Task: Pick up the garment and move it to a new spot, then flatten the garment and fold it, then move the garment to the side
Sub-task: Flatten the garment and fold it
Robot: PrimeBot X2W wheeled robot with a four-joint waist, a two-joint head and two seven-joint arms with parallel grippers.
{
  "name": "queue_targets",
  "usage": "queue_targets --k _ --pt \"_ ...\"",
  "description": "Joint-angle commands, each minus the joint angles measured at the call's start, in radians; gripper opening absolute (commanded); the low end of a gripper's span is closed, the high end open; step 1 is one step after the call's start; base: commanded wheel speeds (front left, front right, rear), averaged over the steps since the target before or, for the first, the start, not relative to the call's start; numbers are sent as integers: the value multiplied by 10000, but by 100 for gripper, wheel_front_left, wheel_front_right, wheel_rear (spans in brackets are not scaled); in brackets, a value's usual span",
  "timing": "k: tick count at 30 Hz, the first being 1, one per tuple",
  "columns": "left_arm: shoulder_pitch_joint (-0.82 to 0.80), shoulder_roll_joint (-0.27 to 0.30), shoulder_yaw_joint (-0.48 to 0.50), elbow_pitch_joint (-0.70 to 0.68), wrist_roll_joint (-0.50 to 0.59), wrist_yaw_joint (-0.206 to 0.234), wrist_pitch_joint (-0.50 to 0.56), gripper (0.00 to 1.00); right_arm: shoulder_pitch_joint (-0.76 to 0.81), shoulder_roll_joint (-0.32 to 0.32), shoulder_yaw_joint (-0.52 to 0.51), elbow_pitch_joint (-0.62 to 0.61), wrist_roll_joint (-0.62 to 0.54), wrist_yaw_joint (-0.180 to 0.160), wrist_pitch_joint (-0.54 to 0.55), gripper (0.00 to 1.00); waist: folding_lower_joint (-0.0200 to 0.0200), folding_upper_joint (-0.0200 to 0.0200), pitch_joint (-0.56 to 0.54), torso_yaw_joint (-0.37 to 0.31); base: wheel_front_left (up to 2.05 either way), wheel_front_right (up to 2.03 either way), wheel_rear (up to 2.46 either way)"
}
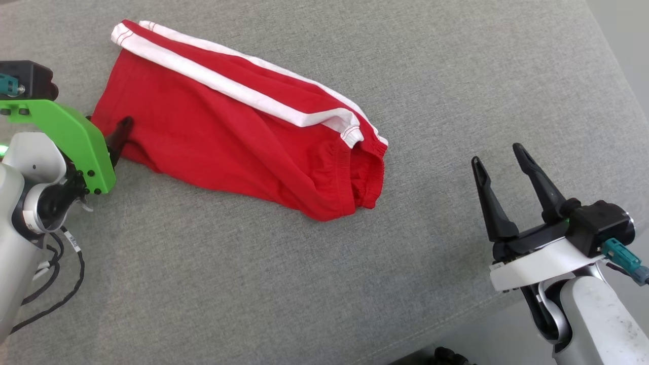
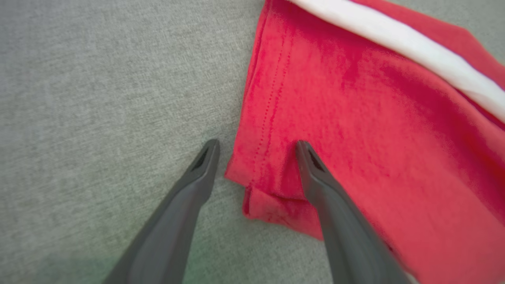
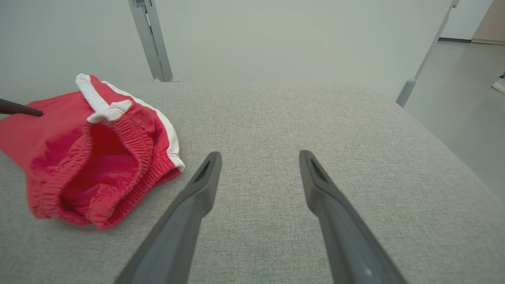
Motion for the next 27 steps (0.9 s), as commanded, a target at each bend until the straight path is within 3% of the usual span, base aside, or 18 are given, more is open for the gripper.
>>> queue_targets --k 1,4,5,6,7,13,15,19,27 --pt "49 -21 -119 273 -110 24 224 100 6 54 49 89 52 -8 -73 100 0 0 -25 -56 0 0 0" --pt "121 -288 -231 622 -295 -135 468 100 4 74 82 312 179 -8 -92 100 0 0 -85 -103 0 0 0" --pt "200 -423 -265 710 -410 -235 577 57 35 79 100 378 210 -8 -78 100 0 0 -102 -100 0 0 0" --pt "284 -615 -296 795 -538 -361 589 20 73 69 131 447 240 -8 -81 100 0 0 -142 -82 0 0 0" --pt "349 -731 -356 845 -593 -448 601 0 102 69 125 494 279 -8 -84 100 0 0 -192 -62 0 0 0" --pt "431 -896 -327 1278 -362 -536 -162 0 339 4 37 661 414 -8 -89 100 0 0 -650 243 0 0 0" --pt "685 -992 -443 1212 51 -442 -896 0 633 -63 -121 751 443 -8 -84 100 0 0 -1104 608 0 0 0" --pt "1829 -1278 -265 683 -233 -302 -1934 0 1163 -252 -123 979 532 -8 -85 100 0 0 -1894 1329 0 0 0" --pt "4116 -1352 -273 -1046 -296 549 -3165 0 1929 -489 -42 961 687 -8 287 100 0 0 -2919 2635 0 0 0"
